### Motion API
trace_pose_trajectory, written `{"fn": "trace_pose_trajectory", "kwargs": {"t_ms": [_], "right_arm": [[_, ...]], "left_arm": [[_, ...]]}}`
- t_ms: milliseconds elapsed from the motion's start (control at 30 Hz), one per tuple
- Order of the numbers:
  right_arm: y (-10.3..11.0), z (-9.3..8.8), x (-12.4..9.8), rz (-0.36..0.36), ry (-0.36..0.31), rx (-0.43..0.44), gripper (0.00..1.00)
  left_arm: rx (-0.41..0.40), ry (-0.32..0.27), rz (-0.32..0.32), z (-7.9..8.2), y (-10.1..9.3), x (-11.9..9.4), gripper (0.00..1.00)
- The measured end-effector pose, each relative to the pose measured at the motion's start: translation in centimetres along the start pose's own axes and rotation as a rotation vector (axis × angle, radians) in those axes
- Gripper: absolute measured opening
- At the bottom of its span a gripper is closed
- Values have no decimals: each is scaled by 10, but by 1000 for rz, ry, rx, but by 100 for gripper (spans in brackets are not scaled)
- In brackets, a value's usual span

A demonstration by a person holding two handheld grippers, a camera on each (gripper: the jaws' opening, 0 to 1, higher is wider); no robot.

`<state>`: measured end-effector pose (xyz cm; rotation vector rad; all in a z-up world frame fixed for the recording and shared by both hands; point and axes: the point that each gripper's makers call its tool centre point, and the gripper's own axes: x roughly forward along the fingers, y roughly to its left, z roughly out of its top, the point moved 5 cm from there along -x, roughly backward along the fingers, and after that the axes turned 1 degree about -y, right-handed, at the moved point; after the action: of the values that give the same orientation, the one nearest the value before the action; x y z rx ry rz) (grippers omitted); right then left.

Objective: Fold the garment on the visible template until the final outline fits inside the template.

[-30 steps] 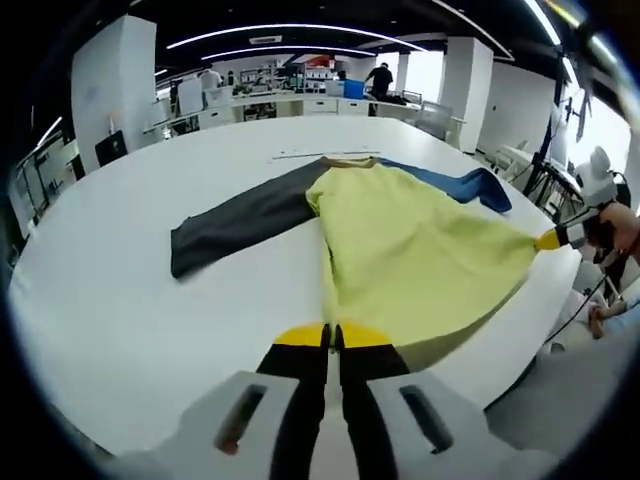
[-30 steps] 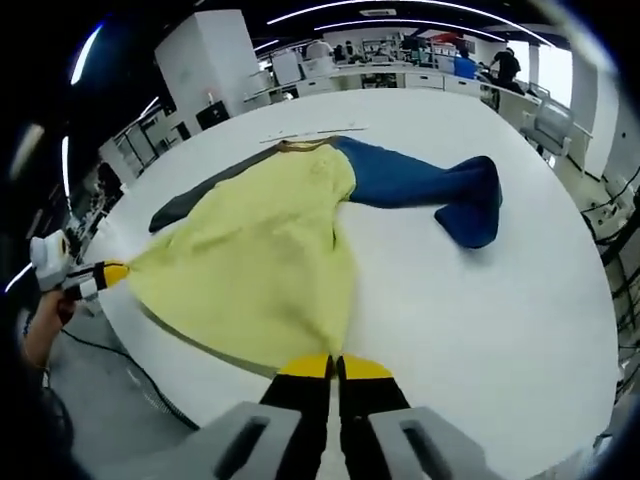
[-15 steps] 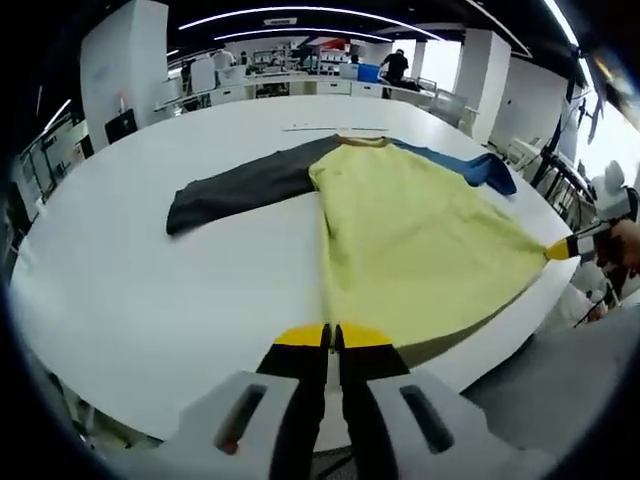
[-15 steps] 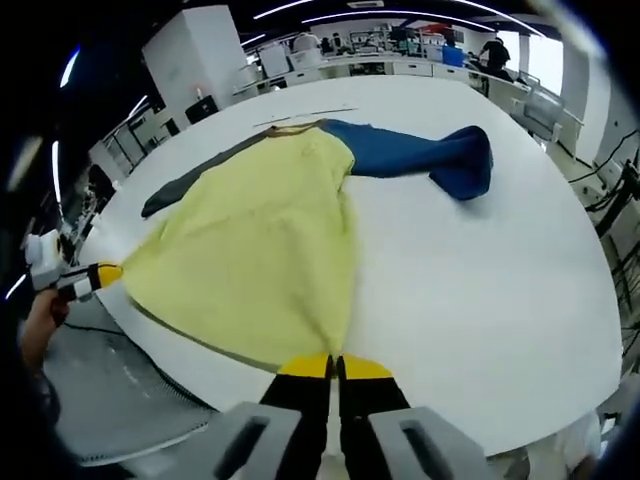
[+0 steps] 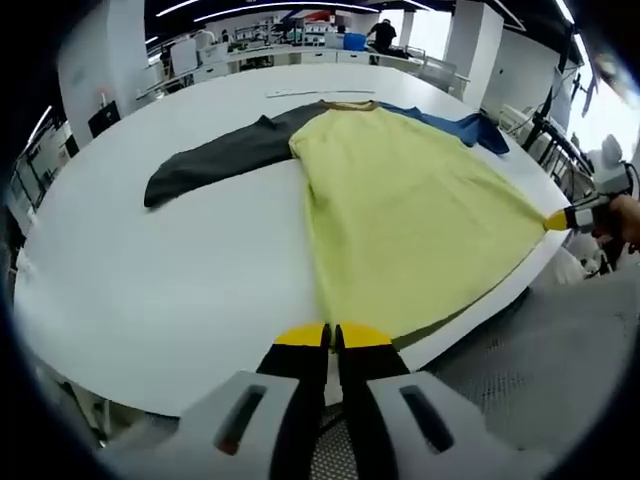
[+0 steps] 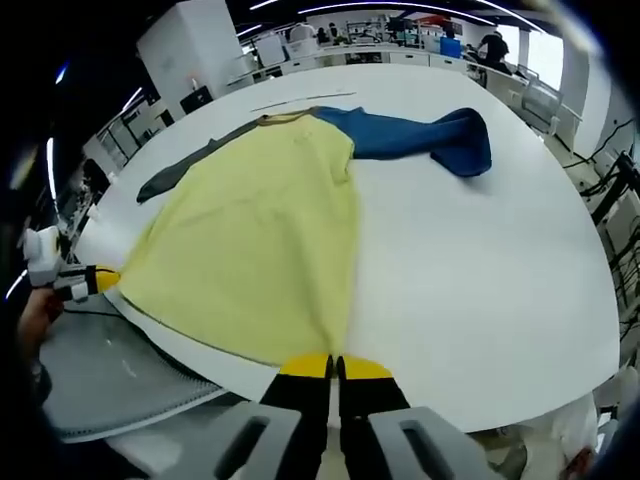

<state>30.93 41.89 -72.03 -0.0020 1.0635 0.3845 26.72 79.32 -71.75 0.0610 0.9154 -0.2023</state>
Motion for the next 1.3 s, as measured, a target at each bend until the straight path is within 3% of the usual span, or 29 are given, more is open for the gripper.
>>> {"fn": "trace_pose_trajectory", "kwargs": {"t_ms": [367, 600, 667, 800, 967, 1167, 1300], "right_arm": [[-2, -9, 0, -5, 34, 1, 0], [-2, -10, 3, 25, 34, 37, 0], [-1, -9, 1, 48, 27, 46, 3], [-2, -2, -2, 58, -13, 72, 27], [-5, 14, -7, 70, -77, 64, 39], [-12, 36, -10, 70, -155, 57, 48], [-24, 54, -9, 51, -208, 68, 48]], "left_arm": [[2, 56, -11, -8, -1, 1, 0], [17, 48, -7, -7, -2, 0, 2], [17, 20, -13, -3, -1, -1, 8], [30, -69, -29, 12, -2, -4, 30], [31, -172, -66, 29, -6, -8, 50], [55, -239, -68, 39, -6, -12, 68], [70, -262, -73, 43, -6, -12, 78]]}}
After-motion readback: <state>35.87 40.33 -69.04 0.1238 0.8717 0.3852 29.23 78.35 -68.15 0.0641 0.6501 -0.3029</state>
